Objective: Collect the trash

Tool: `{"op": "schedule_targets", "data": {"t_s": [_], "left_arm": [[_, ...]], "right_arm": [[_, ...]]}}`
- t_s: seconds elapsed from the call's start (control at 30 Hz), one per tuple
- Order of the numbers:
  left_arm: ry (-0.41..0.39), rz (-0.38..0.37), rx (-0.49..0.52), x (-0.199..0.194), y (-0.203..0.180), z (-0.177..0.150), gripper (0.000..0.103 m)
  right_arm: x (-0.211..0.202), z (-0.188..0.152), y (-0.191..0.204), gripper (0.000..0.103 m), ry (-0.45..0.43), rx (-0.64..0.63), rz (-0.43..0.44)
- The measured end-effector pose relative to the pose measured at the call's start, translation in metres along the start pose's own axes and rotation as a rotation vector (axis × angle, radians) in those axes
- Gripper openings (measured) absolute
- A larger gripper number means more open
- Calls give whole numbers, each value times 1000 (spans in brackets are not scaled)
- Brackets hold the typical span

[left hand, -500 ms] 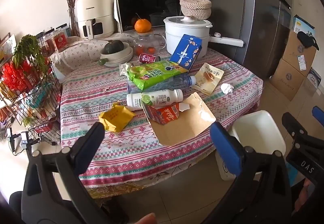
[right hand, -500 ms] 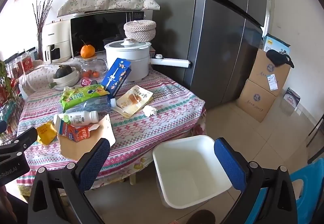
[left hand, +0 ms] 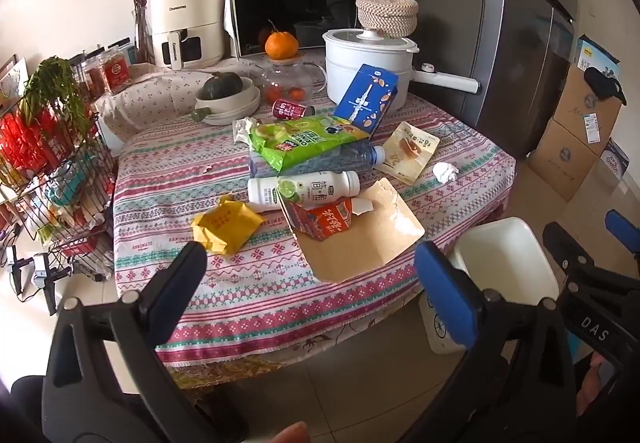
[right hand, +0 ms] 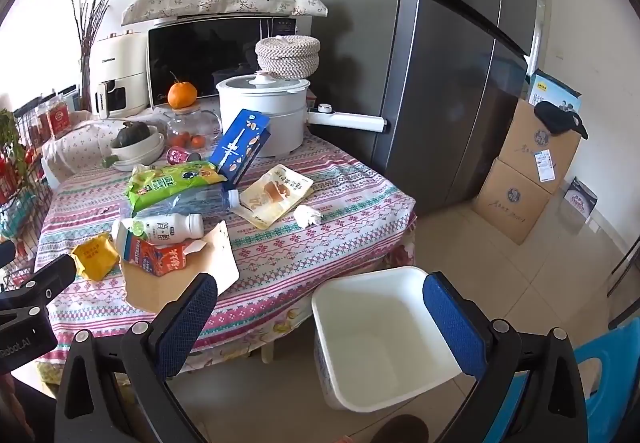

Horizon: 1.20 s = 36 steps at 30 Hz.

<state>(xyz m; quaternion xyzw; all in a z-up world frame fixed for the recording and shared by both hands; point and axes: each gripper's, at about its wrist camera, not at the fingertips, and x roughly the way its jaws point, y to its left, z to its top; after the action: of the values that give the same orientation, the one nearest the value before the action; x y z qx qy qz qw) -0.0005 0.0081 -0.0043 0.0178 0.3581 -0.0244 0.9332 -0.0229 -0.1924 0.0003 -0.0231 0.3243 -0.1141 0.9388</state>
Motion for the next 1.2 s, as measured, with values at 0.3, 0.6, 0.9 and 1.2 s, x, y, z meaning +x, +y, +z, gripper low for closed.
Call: {"op": "schedule_targets", "data": {"t_s": [0.3, 0.6, 0.9, 1.2], "left_arm": [[4, -7, -11, 0, 1, 0, 103], [2, -9, -19, 0, 4, 1, 103], [2, -8, -20, 1, 4, 0, 103], [2, -9, -20, 2, 4, -1, 103]], "right_arm": [[0, -1, 1, 103, 3, 0, -1], [2, -1, 0, 103, 11, 9, 9], [2, -1, 0, 103, 12, 12, 12], [2, -1, -1, 103, 12, 11, 10]]}}
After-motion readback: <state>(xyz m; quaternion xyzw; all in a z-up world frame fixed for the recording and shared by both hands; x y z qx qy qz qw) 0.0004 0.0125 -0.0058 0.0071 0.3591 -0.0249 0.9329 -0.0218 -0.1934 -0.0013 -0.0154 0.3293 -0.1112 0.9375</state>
